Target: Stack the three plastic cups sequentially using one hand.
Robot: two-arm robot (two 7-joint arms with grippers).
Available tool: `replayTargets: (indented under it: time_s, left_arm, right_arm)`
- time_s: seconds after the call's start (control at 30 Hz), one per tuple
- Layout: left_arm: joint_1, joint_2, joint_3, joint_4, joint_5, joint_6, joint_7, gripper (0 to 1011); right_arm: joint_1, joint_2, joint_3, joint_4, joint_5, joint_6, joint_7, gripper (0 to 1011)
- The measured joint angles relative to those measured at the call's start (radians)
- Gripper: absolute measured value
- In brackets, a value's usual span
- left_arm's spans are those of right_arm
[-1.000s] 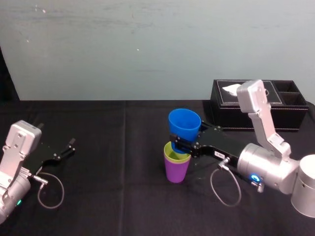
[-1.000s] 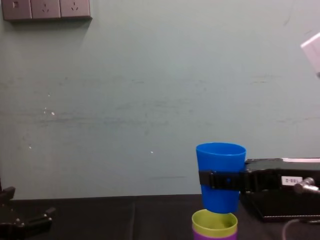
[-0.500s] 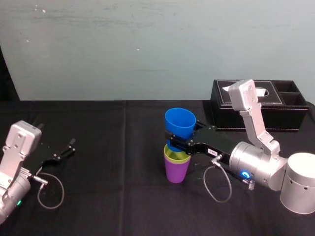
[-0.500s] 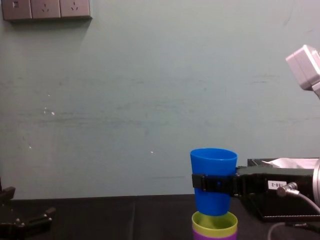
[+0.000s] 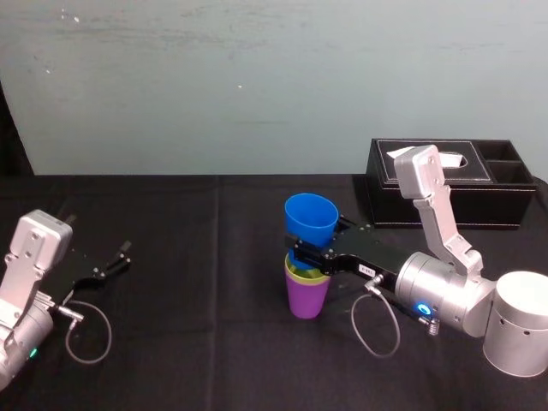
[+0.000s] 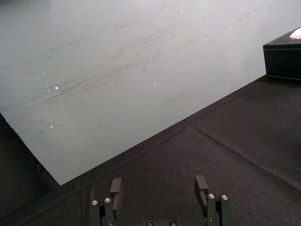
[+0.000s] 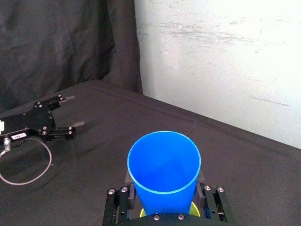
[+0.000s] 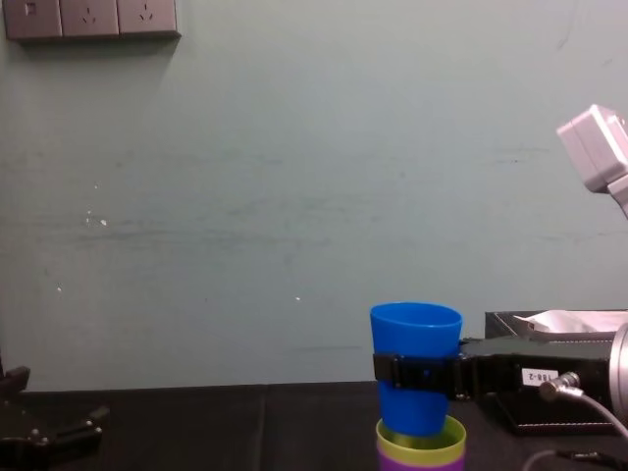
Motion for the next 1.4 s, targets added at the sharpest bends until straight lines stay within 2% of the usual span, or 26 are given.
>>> replayTargets:
  time_s: [0.6,1.4]
  left_arm:
    - [0.0,0.0,0.0,0.0,0.0,0.0,0.0,1000]
    - [0.0,0.0,0.0,0.0,0.0,0.0,0.0,1000]
  right_arm:
    - [0.005,-0.004,-0.011,0.016,-0.013,-0.005,0.005,716]
    - [-0.007,-0.009,-0.001,0.039,-0.026,-0.018,0.006,716]
